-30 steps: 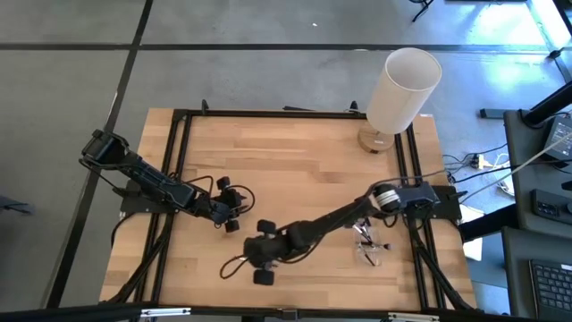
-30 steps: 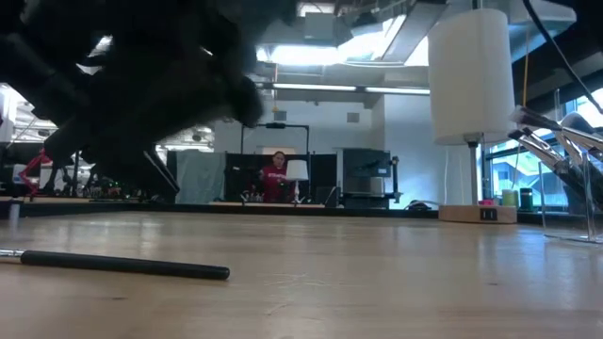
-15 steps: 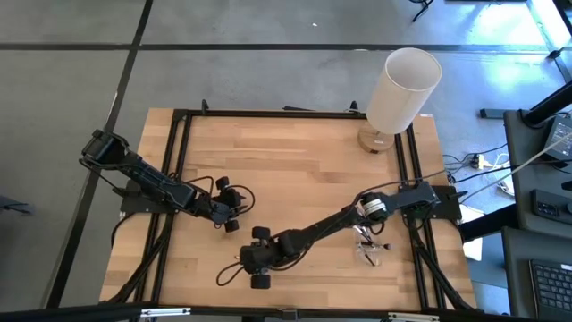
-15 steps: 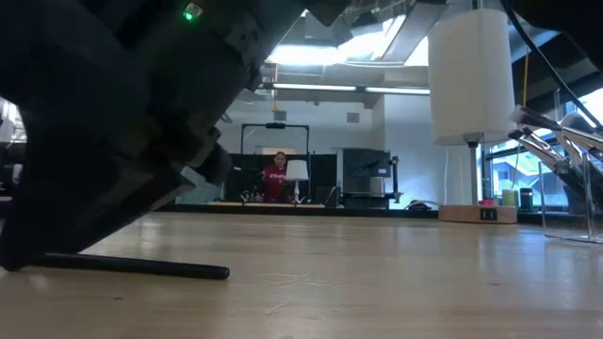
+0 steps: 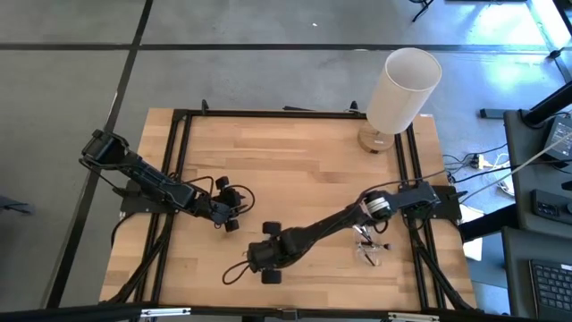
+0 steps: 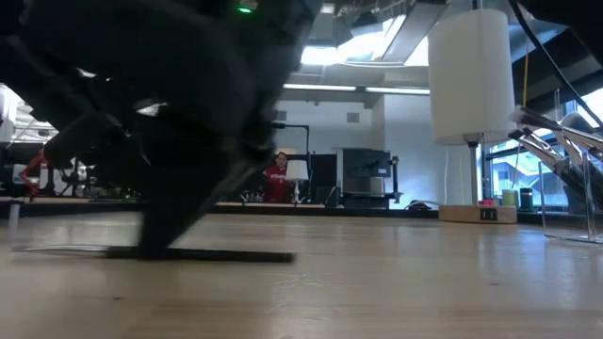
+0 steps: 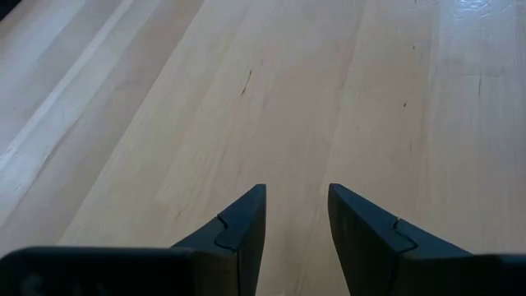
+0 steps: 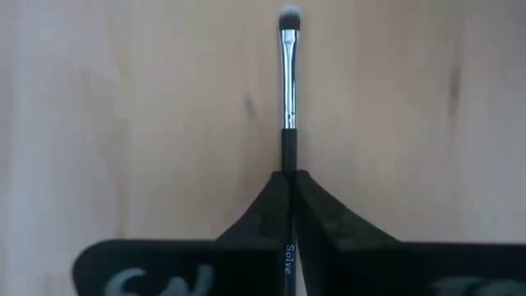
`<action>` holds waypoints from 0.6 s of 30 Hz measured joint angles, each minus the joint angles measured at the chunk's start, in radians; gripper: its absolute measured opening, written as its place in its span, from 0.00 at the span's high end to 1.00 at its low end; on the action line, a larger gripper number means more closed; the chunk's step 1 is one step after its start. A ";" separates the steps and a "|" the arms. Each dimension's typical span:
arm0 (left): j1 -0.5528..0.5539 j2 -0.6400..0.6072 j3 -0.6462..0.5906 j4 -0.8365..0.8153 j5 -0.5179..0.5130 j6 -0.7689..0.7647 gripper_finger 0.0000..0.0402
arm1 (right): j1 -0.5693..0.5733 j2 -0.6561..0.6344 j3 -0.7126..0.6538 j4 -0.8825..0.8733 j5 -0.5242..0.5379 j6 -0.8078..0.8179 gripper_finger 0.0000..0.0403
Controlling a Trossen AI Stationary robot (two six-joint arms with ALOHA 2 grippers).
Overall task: Put items in baskets/containers
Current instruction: Put the foundation brush into the right section of the transparent organizer
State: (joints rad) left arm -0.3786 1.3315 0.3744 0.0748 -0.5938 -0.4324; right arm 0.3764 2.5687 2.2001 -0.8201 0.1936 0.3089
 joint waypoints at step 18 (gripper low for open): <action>0.000 0.000 0.000 -0.001 0.011 -0.002 0.68 | 0.022 -0.101 -0.013 -0.147 0.144 0.049 0.93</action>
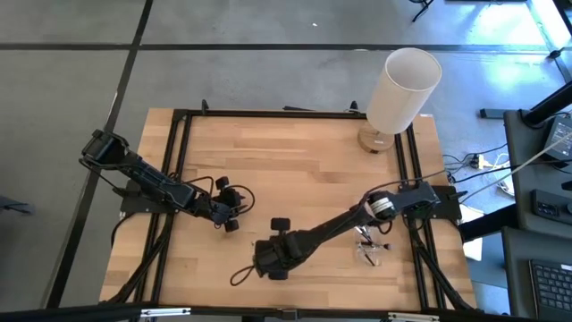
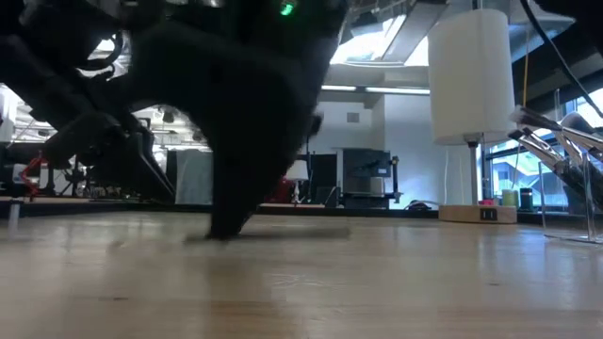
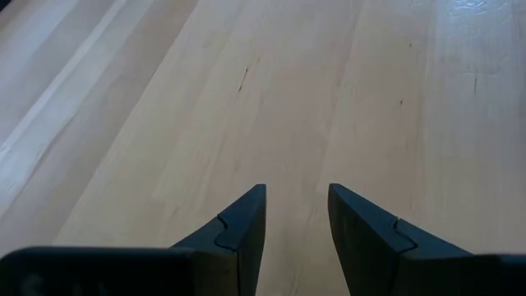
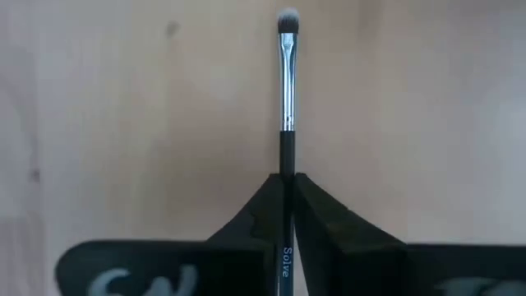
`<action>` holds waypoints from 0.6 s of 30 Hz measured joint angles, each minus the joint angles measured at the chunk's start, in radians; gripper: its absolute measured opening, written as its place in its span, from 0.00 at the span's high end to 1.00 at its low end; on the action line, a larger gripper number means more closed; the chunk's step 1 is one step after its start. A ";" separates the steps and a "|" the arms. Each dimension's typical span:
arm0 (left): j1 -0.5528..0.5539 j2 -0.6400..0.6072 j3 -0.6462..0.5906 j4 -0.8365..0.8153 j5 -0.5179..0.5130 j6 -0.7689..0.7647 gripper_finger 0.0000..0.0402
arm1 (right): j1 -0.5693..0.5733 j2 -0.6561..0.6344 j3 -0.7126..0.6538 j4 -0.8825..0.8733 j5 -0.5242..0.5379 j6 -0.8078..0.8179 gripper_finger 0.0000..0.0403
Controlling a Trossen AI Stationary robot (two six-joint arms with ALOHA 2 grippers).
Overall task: Put items in baskets/containers
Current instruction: Put the foundation brush into the right section of the transparent organizer
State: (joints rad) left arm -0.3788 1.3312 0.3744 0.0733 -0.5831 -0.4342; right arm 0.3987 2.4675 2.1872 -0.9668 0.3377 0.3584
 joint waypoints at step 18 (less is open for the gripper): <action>-0.035 0.000 0.000 -0.025 -0.003 -0.024 0.68 | 0.186 -0.245 0.003 -0.614 0.421 0.573 0.93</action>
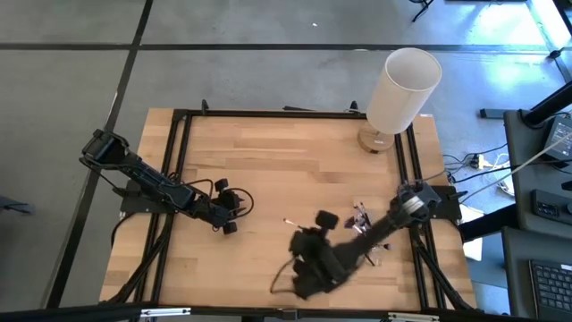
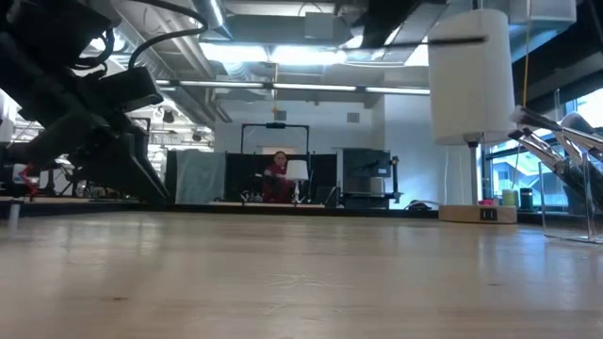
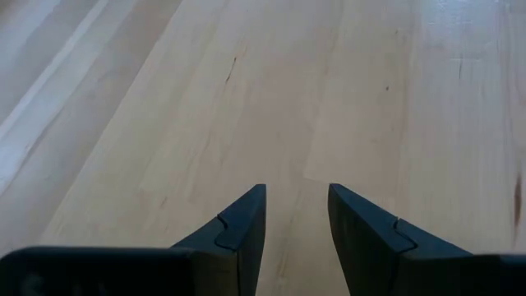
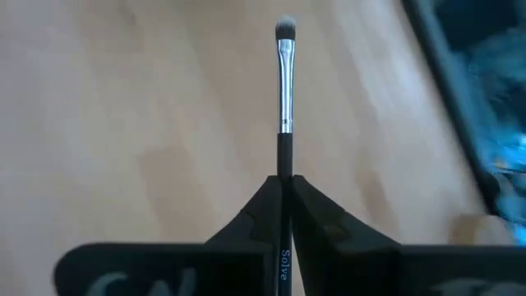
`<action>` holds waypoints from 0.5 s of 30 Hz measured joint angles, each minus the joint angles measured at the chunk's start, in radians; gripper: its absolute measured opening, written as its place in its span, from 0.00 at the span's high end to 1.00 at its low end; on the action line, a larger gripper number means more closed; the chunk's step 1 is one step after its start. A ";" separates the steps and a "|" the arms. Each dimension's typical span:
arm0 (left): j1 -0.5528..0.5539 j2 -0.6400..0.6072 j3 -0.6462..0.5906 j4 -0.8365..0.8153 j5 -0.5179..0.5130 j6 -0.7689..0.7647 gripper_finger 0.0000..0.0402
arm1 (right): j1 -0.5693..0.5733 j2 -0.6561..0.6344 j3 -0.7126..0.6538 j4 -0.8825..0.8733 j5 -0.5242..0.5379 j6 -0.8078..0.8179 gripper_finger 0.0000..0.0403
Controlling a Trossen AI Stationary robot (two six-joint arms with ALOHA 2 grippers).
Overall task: Put items in baskets/containers
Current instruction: Put the foundation brush into the right section of the transparent organizer
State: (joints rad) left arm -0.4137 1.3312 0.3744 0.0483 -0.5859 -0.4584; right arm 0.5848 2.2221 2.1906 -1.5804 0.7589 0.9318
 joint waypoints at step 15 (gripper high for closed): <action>0.003 0.000 0.000 0.003 -0.025 -0.010 0.68 | 0.348 -0.360 -0.474 0.021 0.083 0.567 0.94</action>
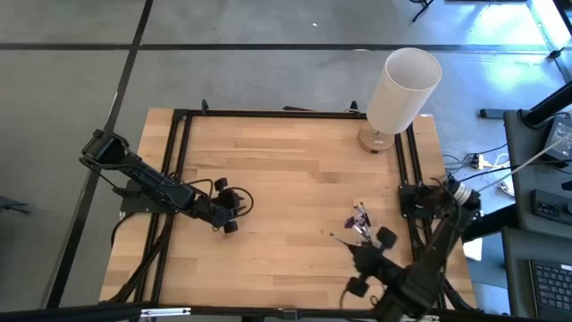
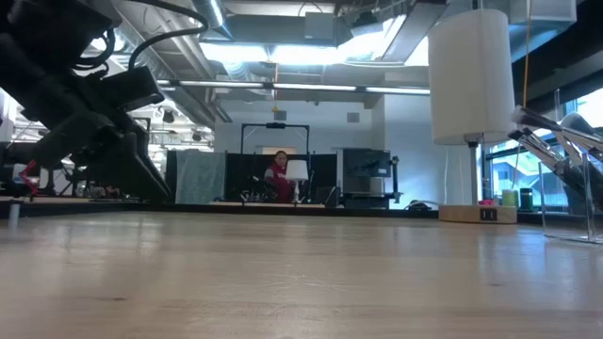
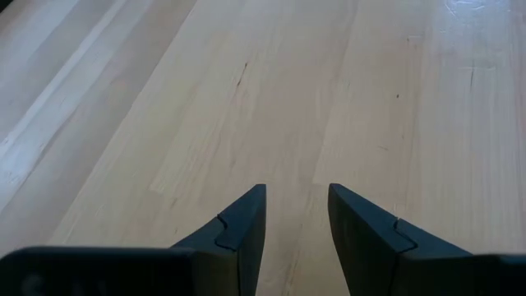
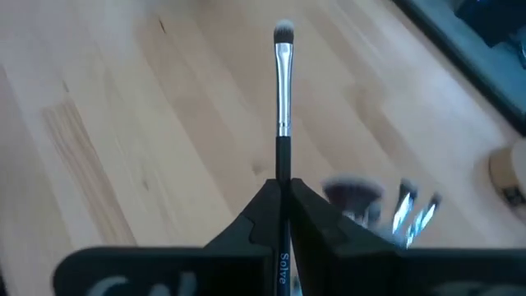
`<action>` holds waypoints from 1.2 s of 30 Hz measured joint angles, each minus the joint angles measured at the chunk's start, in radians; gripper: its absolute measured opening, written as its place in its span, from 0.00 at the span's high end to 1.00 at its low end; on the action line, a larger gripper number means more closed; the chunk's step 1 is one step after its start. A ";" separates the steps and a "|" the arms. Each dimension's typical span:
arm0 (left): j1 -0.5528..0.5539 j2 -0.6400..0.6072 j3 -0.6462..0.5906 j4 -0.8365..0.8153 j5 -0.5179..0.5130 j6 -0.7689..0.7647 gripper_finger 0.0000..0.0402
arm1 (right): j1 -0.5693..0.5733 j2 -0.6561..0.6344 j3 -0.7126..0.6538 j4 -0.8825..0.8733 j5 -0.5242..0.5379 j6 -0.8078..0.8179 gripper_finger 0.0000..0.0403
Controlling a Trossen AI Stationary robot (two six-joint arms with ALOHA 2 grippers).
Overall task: Put items in baskets/containers
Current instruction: Put the foundation brush into the right section of the transparent organizer
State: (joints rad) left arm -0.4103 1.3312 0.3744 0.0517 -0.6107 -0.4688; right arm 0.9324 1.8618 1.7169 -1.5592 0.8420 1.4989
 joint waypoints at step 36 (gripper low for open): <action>0.002 0.000 0.000 0.003 -0.027 -0.008 0.68 | 0.196 -0.145 -0.560 0.403 0.190 0.087 0.93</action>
State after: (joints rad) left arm -0.4080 1.3312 0.3744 0.0547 -0.6373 -0.4770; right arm 1.1288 1.7164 1.1565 -1.1563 1.0325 1.5859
